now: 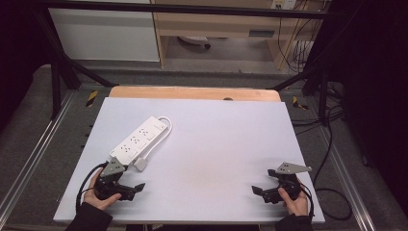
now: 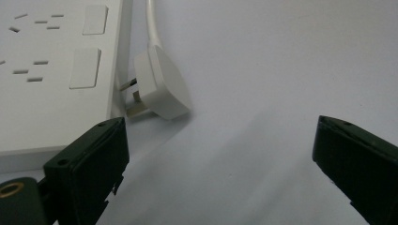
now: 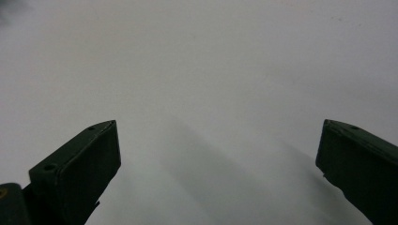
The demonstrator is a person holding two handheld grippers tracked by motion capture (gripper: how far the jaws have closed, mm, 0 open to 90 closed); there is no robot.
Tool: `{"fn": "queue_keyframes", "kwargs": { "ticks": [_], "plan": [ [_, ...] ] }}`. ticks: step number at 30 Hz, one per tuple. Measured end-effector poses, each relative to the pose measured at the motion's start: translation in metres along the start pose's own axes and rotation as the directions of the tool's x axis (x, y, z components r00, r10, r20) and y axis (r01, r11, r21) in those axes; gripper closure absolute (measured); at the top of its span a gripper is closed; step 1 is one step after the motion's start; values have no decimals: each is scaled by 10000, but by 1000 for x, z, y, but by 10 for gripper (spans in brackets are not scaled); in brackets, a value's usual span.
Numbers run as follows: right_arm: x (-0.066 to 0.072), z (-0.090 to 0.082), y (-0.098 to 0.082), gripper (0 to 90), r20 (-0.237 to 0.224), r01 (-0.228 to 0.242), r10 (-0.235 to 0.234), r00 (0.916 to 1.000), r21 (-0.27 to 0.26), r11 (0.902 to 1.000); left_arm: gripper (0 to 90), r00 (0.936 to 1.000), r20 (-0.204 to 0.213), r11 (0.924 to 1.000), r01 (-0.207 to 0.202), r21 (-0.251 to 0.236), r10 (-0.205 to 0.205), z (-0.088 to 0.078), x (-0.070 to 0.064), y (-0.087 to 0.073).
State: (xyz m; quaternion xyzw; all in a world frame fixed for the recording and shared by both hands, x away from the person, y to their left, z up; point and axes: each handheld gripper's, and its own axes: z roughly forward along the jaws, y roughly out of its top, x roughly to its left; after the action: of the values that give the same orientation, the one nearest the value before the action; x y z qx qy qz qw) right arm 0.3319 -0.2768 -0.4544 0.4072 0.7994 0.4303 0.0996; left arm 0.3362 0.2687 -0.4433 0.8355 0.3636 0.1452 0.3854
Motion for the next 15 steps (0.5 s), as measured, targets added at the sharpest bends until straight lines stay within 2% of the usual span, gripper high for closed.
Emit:
{"fn": "queue_keyframes", "kwargs": {
  "ticks": [15],
  "plan": [
    [0,1,0,10,24,-26,26,10000,112,9999,41,10000,-14,10000,12,-25,-12,-2,1,0]
  ]
}}
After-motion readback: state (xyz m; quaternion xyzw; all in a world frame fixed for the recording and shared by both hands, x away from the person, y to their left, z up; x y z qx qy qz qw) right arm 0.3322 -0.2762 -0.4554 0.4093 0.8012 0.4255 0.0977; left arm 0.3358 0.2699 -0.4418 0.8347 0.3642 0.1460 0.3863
